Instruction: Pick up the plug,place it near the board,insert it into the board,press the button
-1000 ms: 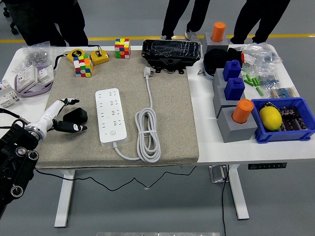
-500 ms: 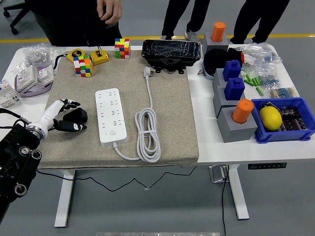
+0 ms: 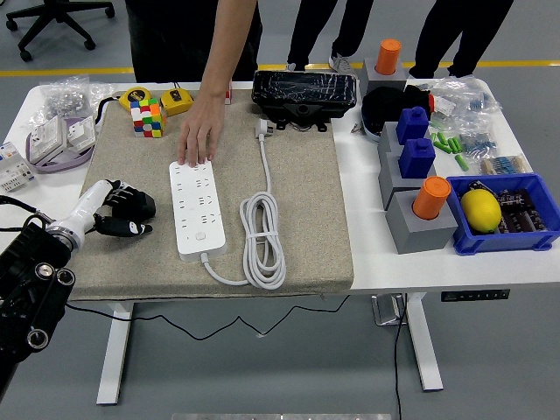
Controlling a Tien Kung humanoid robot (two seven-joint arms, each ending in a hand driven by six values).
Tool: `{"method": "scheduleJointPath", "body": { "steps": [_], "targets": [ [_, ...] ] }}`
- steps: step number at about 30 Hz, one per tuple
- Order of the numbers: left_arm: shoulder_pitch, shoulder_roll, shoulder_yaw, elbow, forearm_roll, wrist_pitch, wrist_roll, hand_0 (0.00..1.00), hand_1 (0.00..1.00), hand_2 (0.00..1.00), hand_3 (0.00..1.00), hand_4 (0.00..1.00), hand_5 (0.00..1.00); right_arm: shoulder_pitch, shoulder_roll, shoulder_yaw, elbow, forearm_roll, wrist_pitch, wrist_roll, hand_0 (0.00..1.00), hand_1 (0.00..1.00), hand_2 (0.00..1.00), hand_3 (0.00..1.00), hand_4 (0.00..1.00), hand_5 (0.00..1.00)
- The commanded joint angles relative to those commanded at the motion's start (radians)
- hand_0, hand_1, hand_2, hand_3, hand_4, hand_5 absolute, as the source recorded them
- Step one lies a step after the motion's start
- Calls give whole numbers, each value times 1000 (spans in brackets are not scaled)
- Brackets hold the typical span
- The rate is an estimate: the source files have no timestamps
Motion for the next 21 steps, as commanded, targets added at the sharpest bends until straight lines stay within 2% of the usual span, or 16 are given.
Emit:
{"method": "scheduleJointPath", "body": {
  "steps": [3, 4, 15, 16, 21],
  "targets": [
    [0, -1, -4, -3, 5, 6, 3, 615, 652, 630, 591, 879, 2, -1, 0, 0, 0, 0, 0, 0, 769, 710, 714, 764, 998, 998],
    [0, -1, -5, -4, 3, 7, 3, 577, 604, 615, 565, 830, 2, -1, 0, 0, 0, -1, 0, 0, 769, 710, 715, 764, 998, 998],
    [-6, -4, -6, -3, 11, 13, 3, 574, 592, 601, 551, 810, 2, 1, 0, 0, 0, 1, 0, 0, 768, 710, 714, 764, 998, 998],
    [-7, -4, -6, -3, 16, 16, 1, 550, 574, 584, 549, 790, 2, 2, 0, 0, 0, 1, 0, 0, 767, 710, 714, 764, 998, 998],
    [-8, -5, -4, -5, 46, 36, -5, 550, 574, 584, 549, 790, 2, 2, 0, 1, 0, 1, 0, 0, 767, 710, 714, 764, 998, 998]
  ]
}}
